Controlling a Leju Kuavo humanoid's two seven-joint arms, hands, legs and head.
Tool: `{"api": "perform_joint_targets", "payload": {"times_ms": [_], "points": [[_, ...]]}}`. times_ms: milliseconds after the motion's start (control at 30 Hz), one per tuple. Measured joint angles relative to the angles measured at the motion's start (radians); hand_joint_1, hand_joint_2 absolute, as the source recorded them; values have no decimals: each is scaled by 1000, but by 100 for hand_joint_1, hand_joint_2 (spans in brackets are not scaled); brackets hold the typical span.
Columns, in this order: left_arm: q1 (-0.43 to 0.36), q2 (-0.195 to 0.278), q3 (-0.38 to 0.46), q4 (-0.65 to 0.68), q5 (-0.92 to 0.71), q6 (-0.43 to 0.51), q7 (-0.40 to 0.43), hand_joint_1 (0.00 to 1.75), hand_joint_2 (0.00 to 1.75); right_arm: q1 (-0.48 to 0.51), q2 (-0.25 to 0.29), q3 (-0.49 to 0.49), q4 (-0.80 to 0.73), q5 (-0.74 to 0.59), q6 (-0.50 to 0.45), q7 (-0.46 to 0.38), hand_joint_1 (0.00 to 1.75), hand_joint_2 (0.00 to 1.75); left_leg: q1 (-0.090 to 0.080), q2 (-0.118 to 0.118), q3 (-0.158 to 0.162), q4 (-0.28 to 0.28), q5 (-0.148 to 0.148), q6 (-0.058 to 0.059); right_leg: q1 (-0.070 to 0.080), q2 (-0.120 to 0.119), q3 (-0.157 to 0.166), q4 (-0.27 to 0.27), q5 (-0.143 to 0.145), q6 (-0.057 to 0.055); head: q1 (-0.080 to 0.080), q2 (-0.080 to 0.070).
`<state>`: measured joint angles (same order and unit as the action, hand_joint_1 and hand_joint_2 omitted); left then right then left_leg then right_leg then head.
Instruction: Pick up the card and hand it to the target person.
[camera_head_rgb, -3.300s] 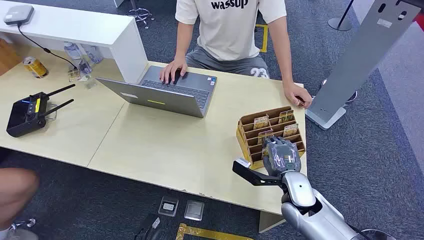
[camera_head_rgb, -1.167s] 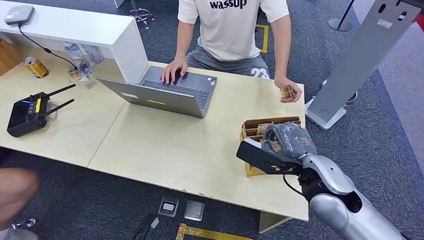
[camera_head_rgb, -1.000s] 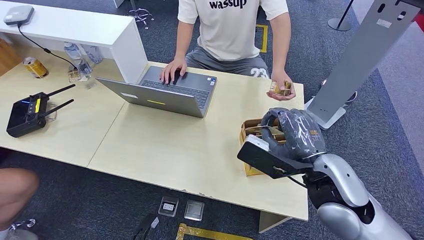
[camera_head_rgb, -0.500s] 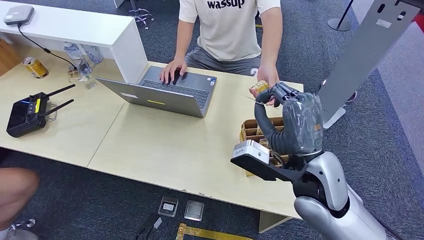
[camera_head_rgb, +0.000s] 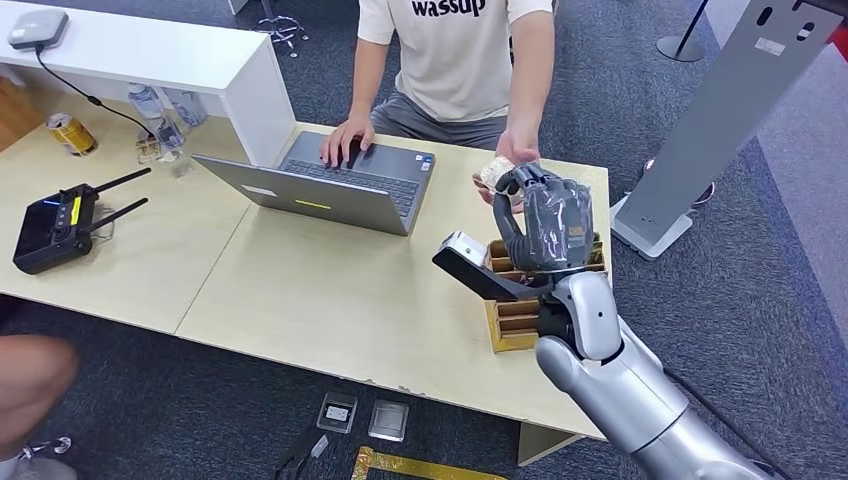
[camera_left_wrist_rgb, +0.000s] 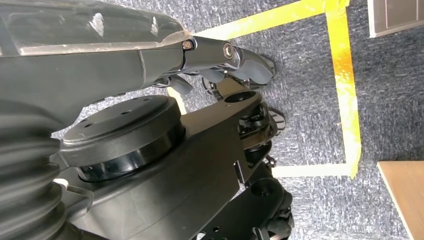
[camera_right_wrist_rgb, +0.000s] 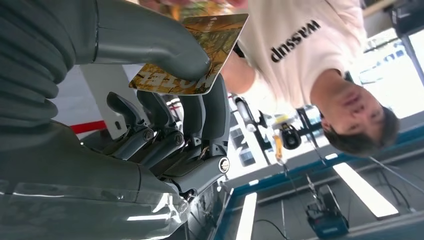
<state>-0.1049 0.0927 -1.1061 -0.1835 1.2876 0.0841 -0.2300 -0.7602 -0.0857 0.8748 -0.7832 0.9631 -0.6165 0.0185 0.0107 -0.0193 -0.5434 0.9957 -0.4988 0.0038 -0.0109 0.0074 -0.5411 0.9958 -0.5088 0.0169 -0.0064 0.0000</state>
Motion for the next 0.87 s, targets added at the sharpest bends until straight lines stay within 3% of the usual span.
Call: {"api": "perform_joint_targets", "payload": {"times_ms": [267, 400, 467, 600, 867], "points": [[1, 0, -5, 0, 0, 0, 0, 0, 175, -10, 38, 6, 147, 0, -9, 9, 159, 175, 0, 0, 0, 0, 0, 0, 0, 0, 0, 0, 0, 0, 0, 0], [2, 0, -10, 0, 0, 0, -1, 0, 175, -9, 44, 9, 187, -2, -20, 12, 0, 175, 0, 0, 1, 0, 0, 0, 0, 0, 0, 0, 0, 0, 0, 0], [2, 0, -13, 0, -2, 0, -3, 0, 175, -8, 45, 9, 198, -5, -24, 15, 0, 175, 0, 0, 1, 0, 0, 0, 0, 0, 0, 0, 0, 0, 0, 0], [2, 0, -15, 0, 3, 1, -10, 0, 0, -5, 45, 9, 215, -14, -32, 17, 0, 175, 0, 0, 1, 0, 0, 0, 0, 0, 0, 0, 0, 0, 0, 0], [3, 0, -15, 0, 29, 15, -7, 0, 0, 10, 45, -12, 219, -119, -65, -36, 0, 175, 0, 0, 0, 0, 0, 0, 0, 0, 0, 0, 0, 0, 0, 0]]}}
